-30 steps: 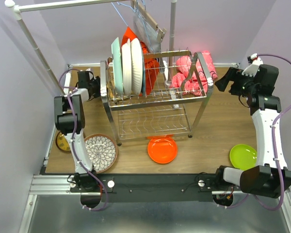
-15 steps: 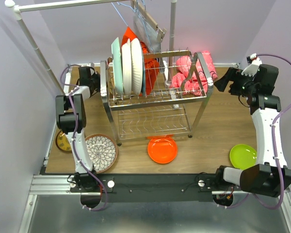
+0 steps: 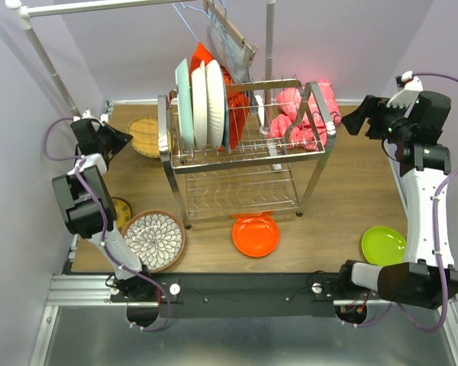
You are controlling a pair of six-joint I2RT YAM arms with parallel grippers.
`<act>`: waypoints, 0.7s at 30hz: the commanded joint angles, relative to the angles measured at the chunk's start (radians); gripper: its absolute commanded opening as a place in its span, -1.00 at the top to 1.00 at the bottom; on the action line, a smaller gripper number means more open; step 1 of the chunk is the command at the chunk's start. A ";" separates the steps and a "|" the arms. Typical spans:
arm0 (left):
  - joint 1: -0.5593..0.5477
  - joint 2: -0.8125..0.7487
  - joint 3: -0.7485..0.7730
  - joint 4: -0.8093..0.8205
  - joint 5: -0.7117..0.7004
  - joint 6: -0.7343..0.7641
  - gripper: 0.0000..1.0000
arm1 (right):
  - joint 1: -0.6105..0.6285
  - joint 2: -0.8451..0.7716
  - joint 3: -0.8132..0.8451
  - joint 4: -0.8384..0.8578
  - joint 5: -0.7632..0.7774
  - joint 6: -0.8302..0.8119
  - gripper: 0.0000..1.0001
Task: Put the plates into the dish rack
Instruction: Grab a plate with the left arm
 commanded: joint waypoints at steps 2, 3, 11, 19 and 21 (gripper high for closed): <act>0.037 -0.185 -0.091 0.117 0.138 -0.061 1.00 | -0.007 0.029 0.145 0.021 -0.025 -0.044 -0.95; 0.051 -0.205 -0.106 0.123 0.141 -0.068 1.00 | -0.007 0.029 0.157 0.021 -0.037 -0.051 -0.95; 0.144 -0.473 -0.252 0.126 0.113 -0.176 1.00 | -0.006 0.069 0.286 -0.004 -0.241 -0.177 -0.94; 0.244 -0.751 -0.350 0.077 0.046 -0.332 1.00 | -0.005 0.185 0.462 -0.033 -0.292 -0.232 -0.93; 0.261 -0.818 -0.355 0.074 0.041 -0.370 1.00 | 0.002 0.224 0.526 -0.033 -0.312 -0.243 -0.93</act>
